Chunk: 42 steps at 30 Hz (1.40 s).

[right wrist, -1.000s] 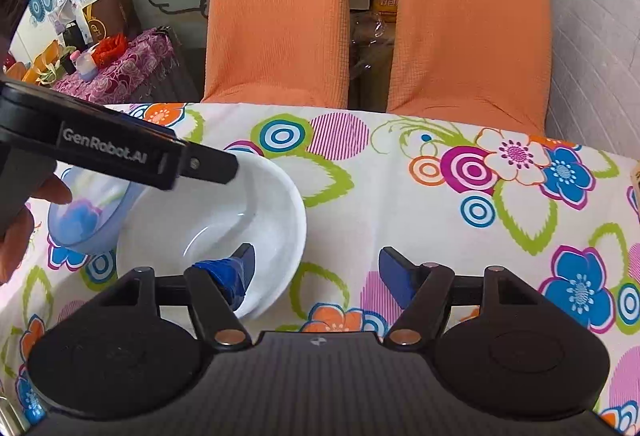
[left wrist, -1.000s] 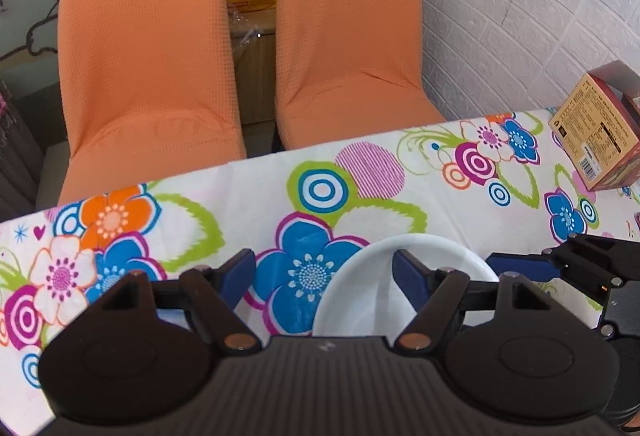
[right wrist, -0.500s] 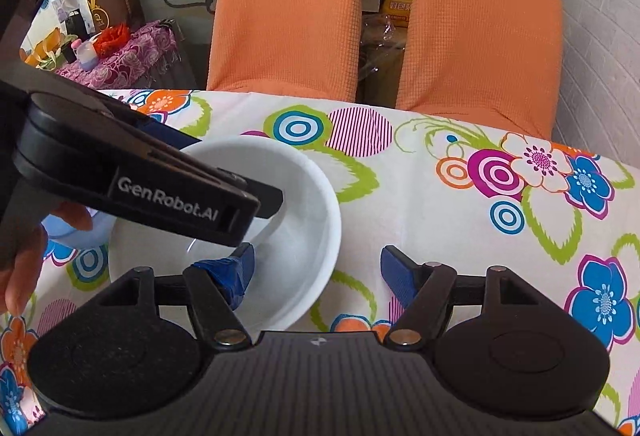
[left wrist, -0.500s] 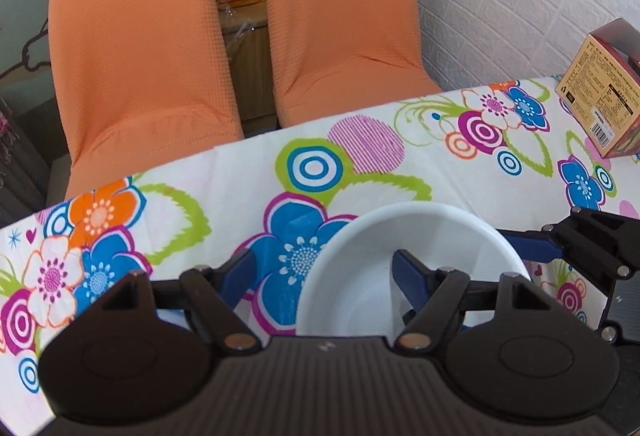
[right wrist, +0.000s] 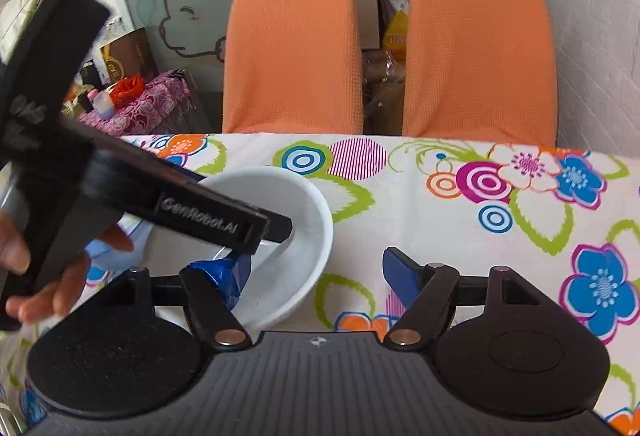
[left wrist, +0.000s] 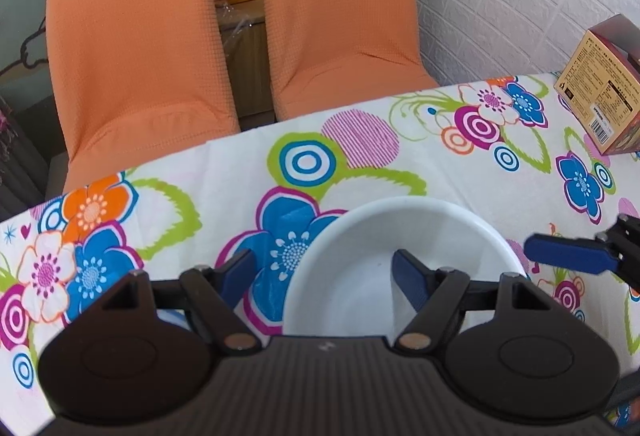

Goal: Organize plates and bowls
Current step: 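Reach the left tool to the white ceramic bowl rim and close, then carry the white bowl into the steel bowl and open the left tool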

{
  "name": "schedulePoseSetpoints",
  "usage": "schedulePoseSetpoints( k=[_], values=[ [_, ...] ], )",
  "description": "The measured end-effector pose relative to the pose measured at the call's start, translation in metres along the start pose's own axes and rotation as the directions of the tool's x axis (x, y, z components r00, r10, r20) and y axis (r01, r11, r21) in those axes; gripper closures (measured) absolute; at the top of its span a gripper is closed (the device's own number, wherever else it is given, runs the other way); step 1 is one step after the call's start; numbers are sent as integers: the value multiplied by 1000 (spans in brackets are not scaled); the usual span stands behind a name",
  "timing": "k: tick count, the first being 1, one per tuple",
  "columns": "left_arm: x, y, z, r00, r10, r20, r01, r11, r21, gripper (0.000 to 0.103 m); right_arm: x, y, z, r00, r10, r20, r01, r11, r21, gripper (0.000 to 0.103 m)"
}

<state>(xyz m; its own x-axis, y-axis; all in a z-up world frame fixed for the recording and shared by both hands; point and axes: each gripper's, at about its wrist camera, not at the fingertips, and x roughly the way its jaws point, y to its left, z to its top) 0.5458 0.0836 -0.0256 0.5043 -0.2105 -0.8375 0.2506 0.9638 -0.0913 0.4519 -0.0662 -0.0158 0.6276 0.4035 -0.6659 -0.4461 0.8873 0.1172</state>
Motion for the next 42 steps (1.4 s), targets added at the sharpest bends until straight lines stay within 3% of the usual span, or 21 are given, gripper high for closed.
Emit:
schedulePoseSetpoints(
  k=[6, 9, 20, 25, 29, 33, 37, 42],
  values=[
    [0, 1, 2, 1000, -3, -7, 3, 1000, -3, 28, -33, 6, -16, 993, 94, 71, -90, 995, -50, 44],
    [1, -1, 2, 1000, -2, -14, 2, 1000, -6, 28, -45, 8, -26, 990, 122, 63, -116, 989, -89, 43],
    [1, -7, 0, 1000, -13, -16, 14, 1000, 23, 28, -8, 26, -32, 998, 59, 2, -57, 970, -238, 43],
    [2, -14, -1, 1000, -1, 8, 0, 997, 72, 35, -1, 37, -32, 999, 30, 41, -16, 952, -306, 43],
    [-1, -8, 3, 1000, 4, 21, -5, 999, 43, 39, 9, 44, -28, 996, 45, 83, -15, 943, -331, 41],
    [-24, -13, 0, 998, -38, 56, 37, 999, 34, 44, 9, 42, -27, 991, 51, 127, -7, 945, -328, 41],
    [-60, -36, -10, 992, -27, 122, 20, 998, 60, 44, -17, 42, -25, 982, 53, 182, 9, 946, -325, 41],
    [-111, -79, -52, 988, -43, 145, 31, 996, 84, 40, -64, 46, -29, 977, 31, 211, 41, 944, -329, 41]
  ],
)
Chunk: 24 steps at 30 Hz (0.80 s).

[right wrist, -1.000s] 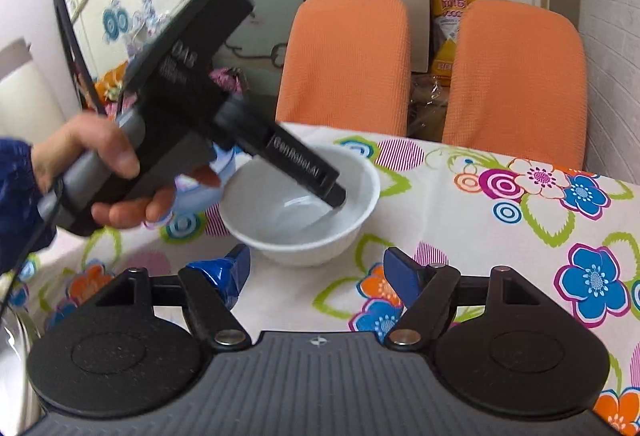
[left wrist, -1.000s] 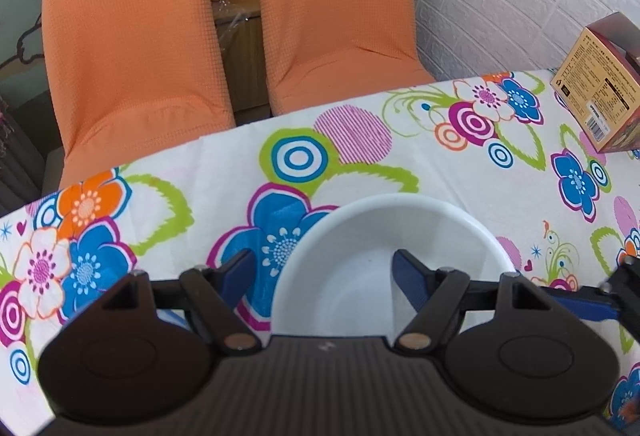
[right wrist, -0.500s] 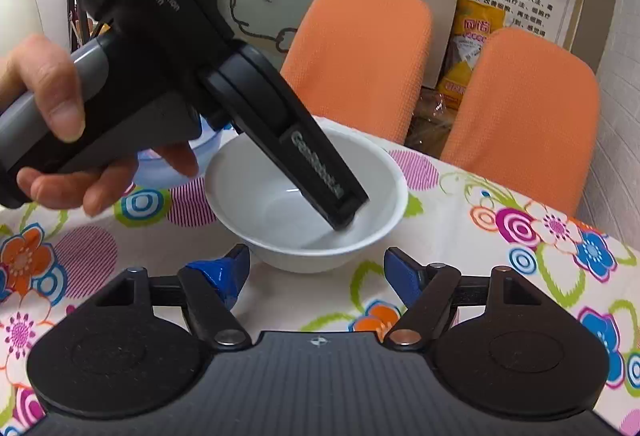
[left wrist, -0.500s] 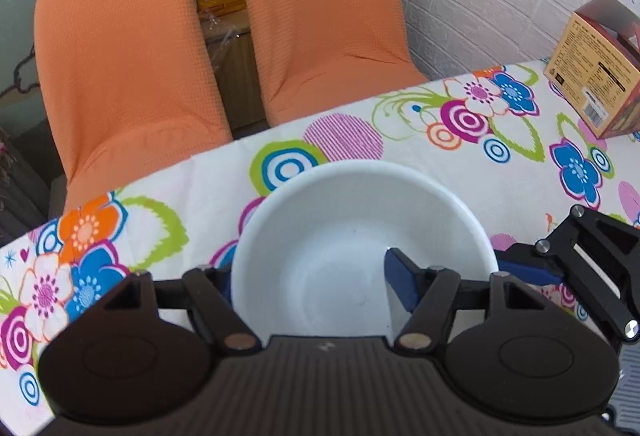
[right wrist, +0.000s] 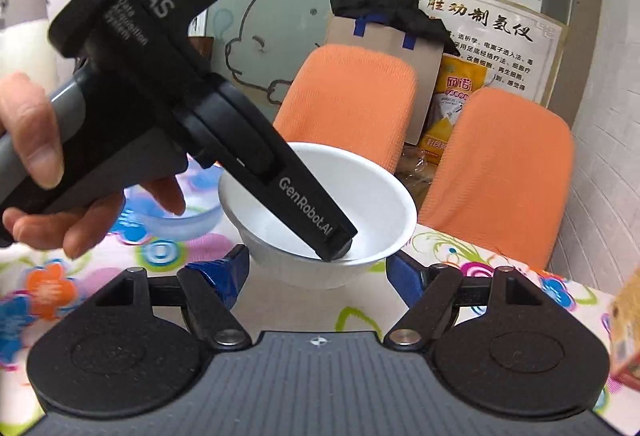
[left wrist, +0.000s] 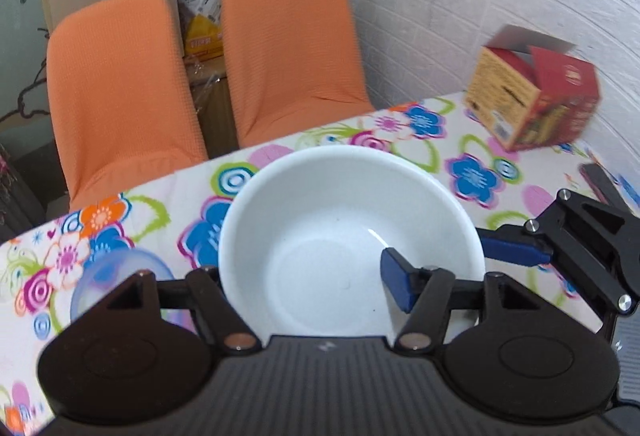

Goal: Organize plates and bowls
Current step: 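Carry the white bowl into the steel bowl and open the left tool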

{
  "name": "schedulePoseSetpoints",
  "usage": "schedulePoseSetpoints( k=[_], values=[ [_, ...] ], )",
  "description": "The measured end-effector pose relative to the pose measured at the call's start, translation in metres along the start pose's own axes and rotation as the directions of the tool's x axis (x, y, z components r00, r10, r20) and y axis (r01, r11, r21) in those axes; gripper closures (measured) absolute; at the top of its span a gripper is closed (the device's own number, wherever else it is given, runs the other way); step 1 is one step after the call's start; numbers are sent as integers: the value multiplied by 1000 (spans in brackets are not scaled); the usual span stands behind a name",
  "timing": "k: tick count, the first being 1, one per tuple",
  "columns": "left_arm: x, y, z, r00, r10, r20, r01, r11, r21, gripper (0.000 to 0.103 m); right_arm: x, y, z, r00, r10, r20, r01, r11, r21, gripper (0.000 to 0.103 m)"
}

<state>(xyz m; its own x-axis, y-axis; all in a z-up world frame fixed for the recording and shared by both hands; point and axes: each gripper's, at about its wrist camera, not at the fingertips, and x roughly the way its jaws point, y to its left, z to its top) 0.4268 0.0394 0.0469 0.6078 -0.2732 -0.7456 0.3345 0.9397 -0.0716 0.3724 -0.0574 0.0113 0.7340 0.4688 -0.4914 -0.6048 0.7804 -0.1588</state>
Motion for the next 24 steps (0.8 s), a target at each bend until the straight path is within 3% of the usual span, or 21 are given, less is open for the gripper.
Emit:
schedulePoseSetpoints(
  k=[6, 12, 19, 24],
  values=[
    [-54, -51, -62, 997, -76, -4, 76, 996, -36, 39, -88, 10, -17, 1000, -14, -19, 13, 999, -33, 41],
    [-69, -91, -124, 998, -52, -21, 51, 999, -4, 38, -153, 43, -54, 996, -36, -82, 32, 998, -49, 41],
    [-59, -98, -157, 999, -33, -40, 33, 999, -13, 37, -168, 65, -91, 990, -15, -142, 13, 1000, -17, 40],
    [-60, -103, -162, 1000, -16, -17, 16, 1000, 15, 24, -167, 70, -108, 988, -18, -156, 15, 1000, -20, 41]
  ],
)
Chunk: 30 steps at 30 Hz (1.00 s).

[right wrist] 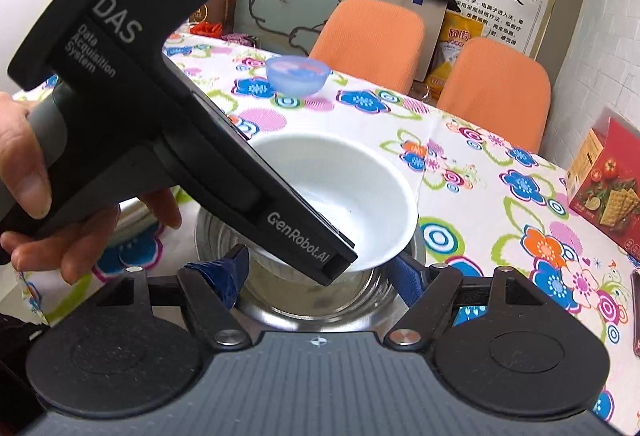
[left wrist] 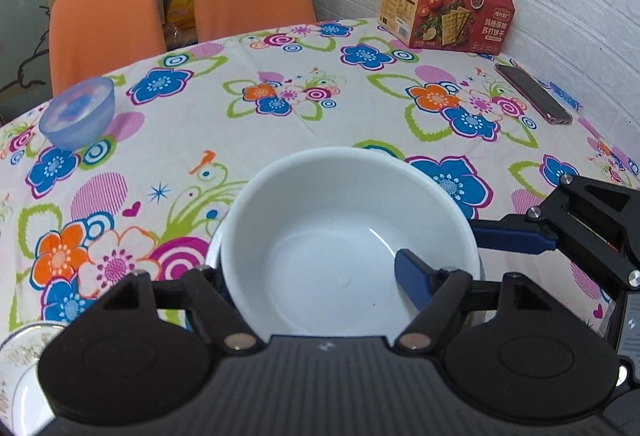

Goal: Organize plates and bowls
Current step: 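Carry the white bowl into the steel bowl and open the left tool, then reach the left tool to the translucent blue bowl rim and close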

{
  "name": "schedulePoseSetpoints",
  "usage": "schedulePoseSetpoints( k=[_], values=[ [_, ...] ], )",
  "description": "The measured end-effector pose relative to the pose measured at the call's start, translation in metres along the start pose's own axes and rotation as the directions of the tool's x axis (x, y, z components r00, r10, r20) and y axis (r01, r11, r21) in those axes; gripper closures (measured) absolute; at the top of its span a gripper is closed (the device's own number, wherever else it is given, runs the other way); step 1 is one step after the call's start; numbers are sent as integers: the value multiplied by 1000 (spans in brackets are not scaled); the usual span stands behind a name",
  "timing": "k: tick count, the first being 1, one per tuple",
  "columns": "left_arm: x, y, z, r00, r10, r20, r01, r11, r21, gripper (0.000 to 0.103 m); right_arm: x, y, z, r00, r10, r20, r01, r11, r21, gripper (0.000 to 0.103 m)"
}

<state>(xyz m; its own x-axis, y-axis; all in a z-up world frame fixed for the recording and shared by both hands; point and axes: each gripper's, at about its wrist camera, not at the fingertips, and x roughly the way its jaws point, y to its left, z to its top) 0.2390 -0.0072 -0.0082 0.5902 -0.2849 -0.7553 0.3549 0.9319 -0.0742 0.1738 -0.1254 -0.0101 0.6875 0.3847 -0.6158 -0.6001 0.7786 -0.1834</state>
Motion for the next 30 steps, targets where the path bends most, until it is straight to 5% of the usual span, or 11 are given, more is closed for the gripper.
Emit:
schedulePoseSetpoints(
  k=[4, 18, 23, 30],
  values=[
    [-8, 4, 3, 999, -36, -8, 36, 999, -11, 15, -2, -3, -5, 1000, -12, -3, 12, 1000, 9, 42],
    [-57, 46, 11, 992, -109, 66, 117, 983, -142, 15, -41, -15, -15, 998, 19, -54, -18, 1000, 21, 41],
    [-88, 74, 12, 991, -36, 128, 59, 982, -181, 15, -55, -13, -20, 999, 21, -35, -20, 999, 36, 41],
    [-106, 130, 1, 986, 138, 99, -111, 965, -239, 15, -48, -17, 5, 997, 76, 34, -78, 996, 53, 41]
  ],
)
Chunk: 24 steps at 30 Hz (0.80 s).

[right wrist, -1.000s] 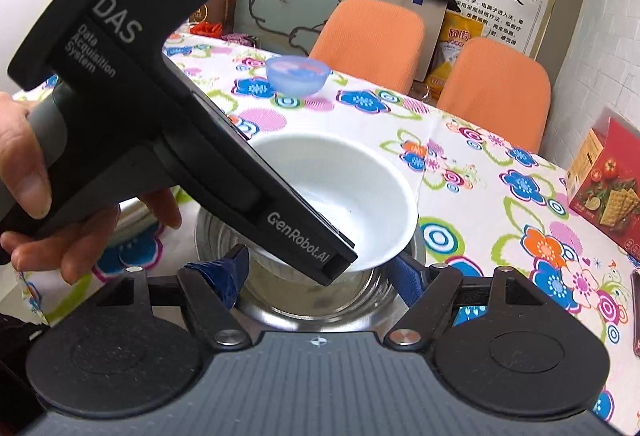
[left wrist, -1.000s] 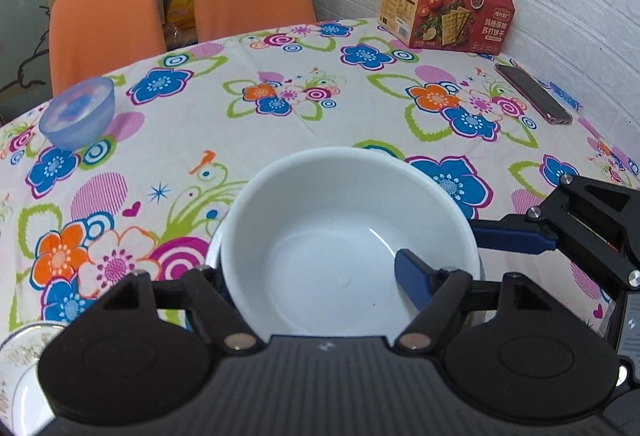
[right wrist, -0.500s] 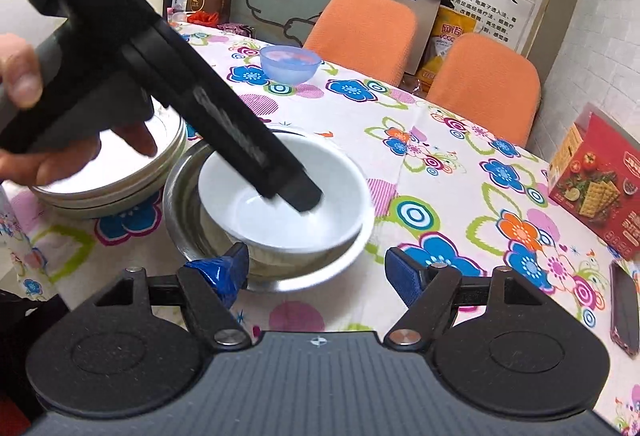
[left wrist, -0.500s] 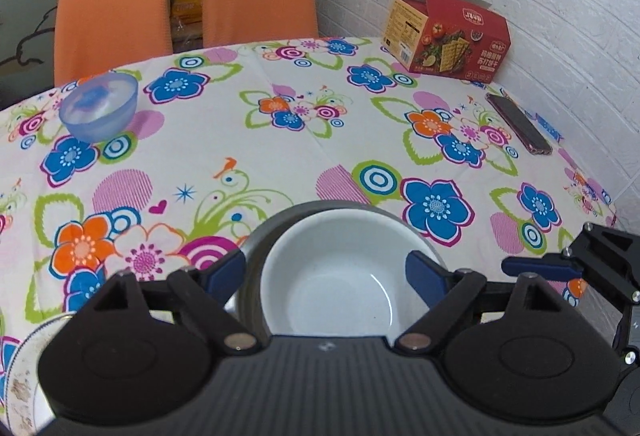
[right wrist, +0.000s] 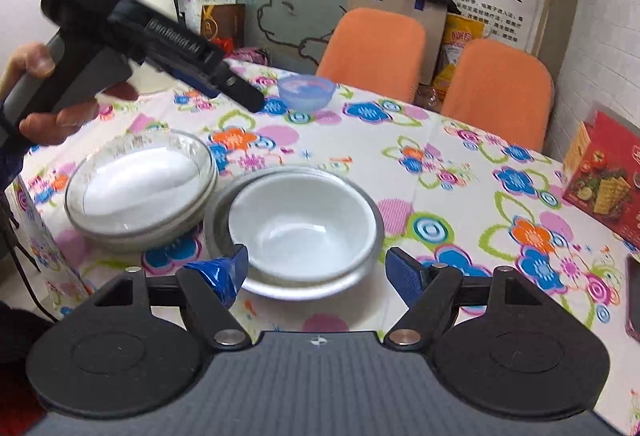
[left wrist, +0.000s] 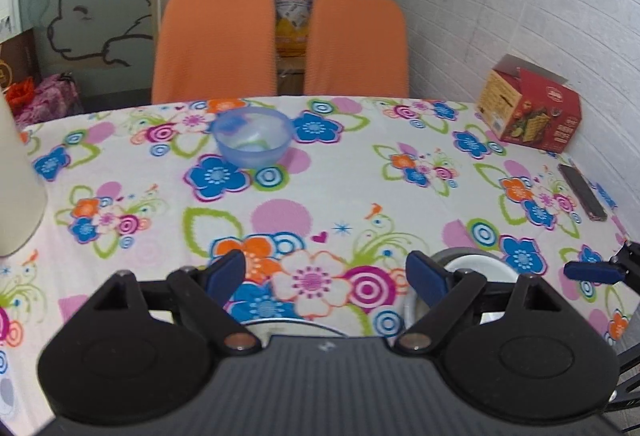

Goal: Organize plates and bowls
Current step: 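Reach the left tool to the translucent blue bowl rim and close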

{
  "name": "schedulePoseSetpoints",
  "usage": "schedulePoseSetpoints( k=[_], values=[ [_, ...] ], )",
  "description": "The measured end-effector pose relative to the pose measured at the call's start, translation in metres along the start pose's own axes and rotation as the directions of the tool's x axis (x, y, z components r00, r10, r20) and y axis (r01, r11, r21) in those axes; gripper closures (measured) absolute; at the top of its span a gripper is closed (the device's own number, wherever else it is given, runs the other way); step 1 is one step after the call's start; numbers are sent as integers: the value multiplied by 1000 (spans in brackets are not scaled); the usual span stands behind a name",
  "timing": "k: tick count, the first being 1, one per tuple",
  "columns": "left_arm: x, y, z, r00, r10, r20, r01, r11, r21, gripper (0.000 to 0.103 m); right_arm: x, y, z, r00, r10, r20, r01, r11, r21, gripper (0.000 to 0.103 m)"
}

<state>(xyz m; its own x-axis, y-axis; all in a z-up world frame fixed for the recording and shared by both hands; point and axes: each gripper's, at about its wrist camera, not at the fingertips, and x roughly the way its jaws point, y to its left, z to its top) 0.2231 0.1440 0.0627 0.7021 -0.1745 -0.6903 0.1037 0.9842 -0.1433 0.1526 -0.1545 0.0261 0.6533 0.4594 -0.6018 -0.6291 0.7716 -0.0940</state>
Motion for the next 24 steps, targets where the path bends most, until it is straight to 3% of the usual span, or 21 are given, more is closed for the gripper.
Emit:
schedulePoseSetpoints(
  k=[6, 12, 18, 24],
  values=[
    [11, 47, 19, 998, 57, -18, -58, 997, -58, 15, 36, -13, 50, 998, 58, 39, -58, 998, 7, 41],
    [56, 86, 71, 997, 70, -30, -73, 993, -97, 15, 91, -14, 116, 996, 84, 37, -83, 996, -36, 41],
    [123, 103, 112, 997, 57, -61, -63, 993, -103, 15, 166, -21, 163, 994, 97, -42, -101, 990, -102, 41],
    [185, 109, 130, 990, 51, -130, -65, 992, -108, 15, 231, -26, 174, 986, 121, -118, -134, 985, -110, 41]
  ],
)
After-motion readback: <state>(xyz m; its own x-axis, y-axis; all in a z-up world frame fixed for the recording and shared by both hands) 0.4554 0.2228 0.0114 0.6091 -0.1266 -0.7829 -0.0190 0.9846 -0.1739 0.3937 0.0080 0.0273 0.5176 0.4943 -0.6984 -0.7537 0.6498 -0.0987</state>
